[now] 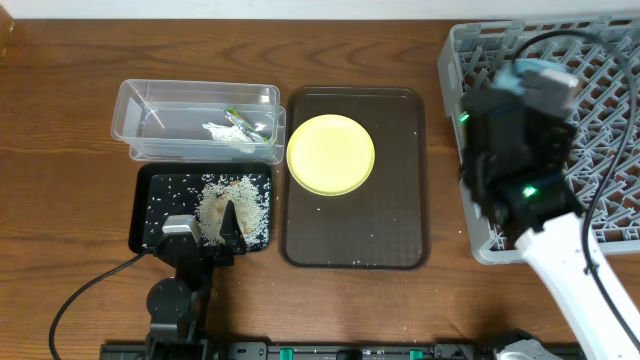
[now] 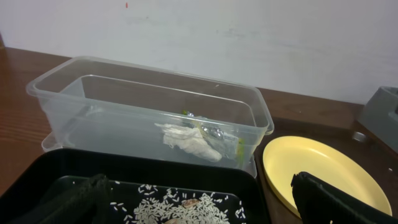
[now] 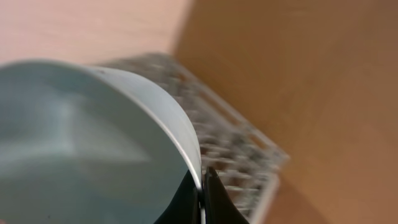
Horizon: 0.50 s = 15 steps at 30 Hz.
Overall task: Sort waste into correct bins and load items into the dishwasher rack
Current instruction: 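Carry the light blue bowl with the right gripper into the rack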
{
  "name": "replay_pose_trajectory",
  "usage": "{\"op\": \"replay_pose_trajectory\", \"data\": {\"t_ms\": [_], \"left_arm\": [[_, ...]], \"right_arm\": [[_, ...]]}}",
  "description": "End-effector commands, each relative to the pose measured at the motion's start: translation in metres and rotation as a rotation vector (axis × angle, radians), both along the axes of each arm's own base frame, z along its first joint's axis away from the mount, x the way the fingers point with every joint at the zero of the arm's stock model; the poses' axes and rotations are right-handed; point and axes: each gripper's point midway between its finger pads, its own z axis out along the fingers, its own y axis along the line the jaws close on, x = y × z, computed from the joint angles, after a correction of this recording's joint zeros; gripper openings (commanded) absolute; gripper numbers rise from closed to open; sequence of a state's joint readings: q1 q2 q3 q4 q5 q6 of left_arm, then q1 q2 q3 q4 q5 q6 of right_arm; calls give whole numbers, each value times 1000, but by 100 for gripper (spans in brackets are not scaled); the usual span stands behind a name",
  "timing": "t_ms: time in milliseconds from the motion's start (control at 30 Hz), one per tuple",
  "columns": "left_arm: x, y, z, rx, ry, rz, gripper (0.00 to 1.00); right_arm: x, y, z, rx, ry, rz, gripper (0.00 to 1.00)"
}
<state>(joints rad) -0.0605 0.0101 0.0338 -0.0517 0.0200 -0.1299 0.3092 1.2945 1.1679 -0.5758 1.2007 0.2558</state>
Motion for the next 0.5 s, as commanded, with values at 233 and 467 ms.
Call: {"op": "replay_pose_trajectory", "data": {"t_ms": [233,467], "left_arm": [[0,2,-17,13,40,9,95],[0,2,-17,13,40,9,95]], "right_arm": [[14,-93,-73,-91,288,-280,1],[40,-87,-118,-120,442,-216,1]]}}
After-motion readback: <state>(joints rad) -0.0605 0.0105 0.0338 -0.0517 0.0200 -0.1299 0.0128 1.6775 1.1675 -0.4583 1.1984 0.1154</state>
